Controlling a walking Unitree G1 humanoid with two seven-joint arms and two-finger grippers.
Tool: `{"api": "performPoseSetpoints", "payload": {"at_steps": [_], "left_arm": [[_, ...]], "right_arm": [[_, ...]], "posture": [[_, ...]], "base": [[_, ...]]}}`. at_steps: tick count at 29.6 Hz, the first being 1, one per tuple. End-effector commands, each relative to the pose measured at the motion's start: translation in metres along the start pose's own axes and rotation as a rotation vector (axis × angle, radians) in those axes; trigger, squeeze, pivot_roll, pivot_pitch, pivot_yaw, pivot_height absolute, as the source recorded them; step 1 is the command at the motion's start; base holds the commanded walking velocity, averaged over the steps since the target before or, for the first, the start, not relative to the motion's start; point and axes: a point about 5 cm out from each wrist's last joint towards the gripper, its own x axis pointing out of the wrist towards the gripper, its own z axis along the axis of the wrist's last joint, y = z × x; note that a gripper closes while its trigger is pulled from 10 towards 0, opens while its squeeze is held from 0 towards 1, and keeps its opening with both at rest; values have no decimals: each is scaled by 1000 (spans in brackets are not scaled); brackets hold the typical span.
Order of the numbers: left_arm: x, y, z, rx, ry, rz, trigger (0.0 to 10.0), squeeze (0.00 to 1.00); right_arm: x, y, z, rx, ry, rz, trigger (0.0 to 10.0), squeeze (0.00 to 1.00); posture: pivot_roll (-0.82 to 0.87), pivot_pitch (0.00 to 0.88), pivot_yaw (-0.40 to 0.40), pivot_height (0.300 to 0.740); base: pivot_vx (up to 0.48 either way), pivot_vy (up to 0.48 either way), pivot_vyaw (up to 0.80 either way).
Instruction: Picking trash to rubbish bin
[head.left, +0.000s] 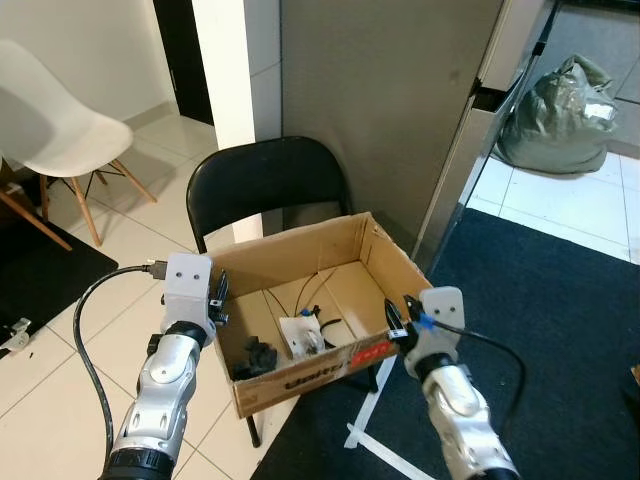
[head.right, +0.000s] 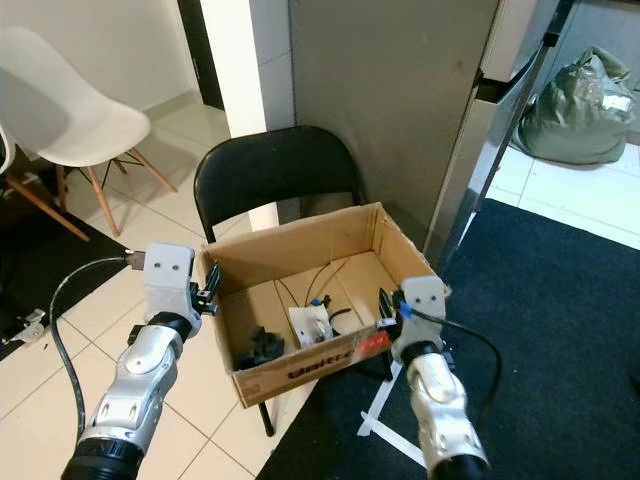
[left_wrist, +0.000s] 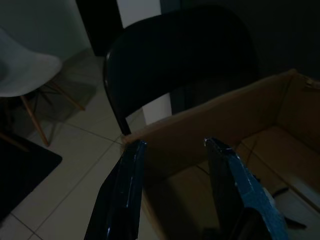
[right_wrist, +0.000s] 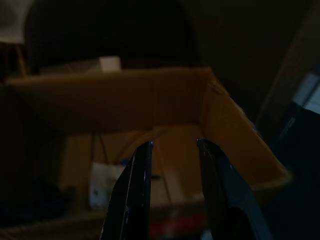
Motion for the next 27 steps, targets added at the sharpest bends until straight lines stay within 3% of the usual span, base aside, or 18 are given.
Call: {"api": "performPoseSetpoints", "payload": {"at_steps": [1,4,7,11,17,20,24,27], "left_arm": [[0,3,-1,-1,8,2,10000,0],[-6,10,-2,4,11,14,10000,0],[-10,14,-6,9,23,29,10000,0],[-12,15,-9,6,30,42,10000,0],[1,2,-3,-13,9,26,10000,0],[-1,2,-1,-14,1,24,10000,0],[-15,5,-3,-25,-9,29,10000,0],[-49,20,-14,-16,31,76,10000,0]], "right_arm": [[-6,0,-6,-9,25,23,10000,0],[-23,-11,-13,-29,61,22,10000,0],[-25,-12,-10,-1,54,0,10000,0],[-15,-5,-5,27,28,-25,10000,0],[21,21,17,53,-32,24,10000,0],[24,24,20,47,-40,39,10000,0],[27,25,25,44,-51,55,10000,0],[21,21,21,43,-36,57,10000,0]], "posture": [[7,49,36,740],[14,45,35,740],[12,47,32,740],[12,43,31,740],[13,33,25,740],[12,29,24,740],[20,34,5,740],[29,42,-12,740]], "base": [[0,0,0],[0,0,0],[0,0,0],[0,0,0],[0,0,0],[0,0,0],[0,0,0],[0,0,0]]}}
